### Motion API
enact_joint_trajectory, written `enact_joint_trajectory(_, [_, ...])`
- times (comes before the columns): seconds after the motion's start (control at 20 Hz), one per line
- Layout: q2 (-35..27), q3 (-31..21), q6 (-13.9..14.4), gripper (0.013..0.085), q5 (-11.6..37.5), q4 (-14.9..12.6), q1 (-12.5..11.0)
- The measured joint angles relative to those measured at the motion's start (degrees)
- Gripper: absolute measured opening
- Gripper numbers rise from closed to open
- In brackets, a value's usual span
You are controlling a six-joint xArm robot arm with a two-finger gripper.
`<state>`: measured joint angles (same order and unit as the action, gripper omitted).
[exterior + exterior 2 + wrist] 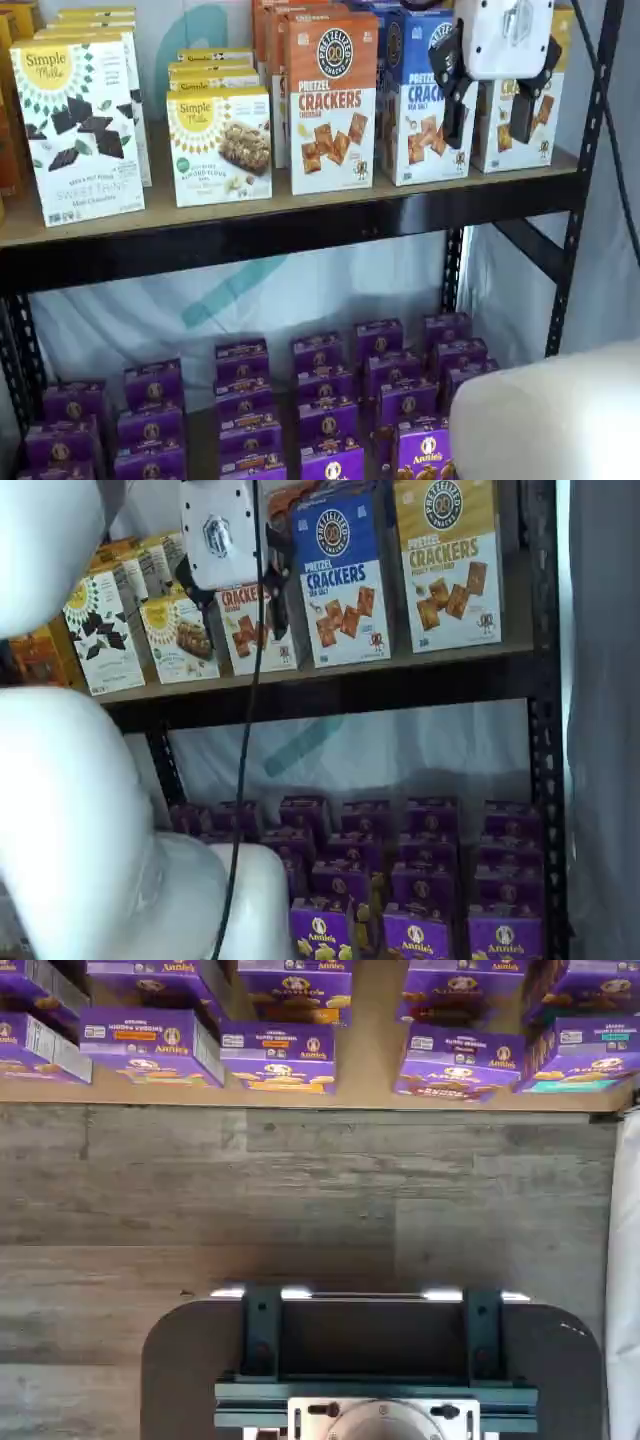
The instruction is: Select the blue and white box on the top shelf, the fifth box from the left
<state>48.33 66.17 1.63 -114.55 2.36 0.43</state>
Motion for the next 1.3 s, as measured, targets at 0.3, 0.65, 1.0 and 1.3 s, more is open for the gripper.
enact_joint_trajectory(0.3, [1.7, -1.6, -0.1, 0.0850, 3.1, -0.1, 0.0])
enact_joint_trajectory(0.65, [1.5, -2.9, -0.1, 0.0850, 6.2, -0.5, 0.2])
enact_joint_trajectory(1.0, [-1.2, -3.1, 1.2, 0.0850, 12.0, -2.7, 2.1])
enact_joint_trajectory(1.3, [-6.9, 1.4, -1.5, 0.0850, 14.6, -2.5, -0.8])
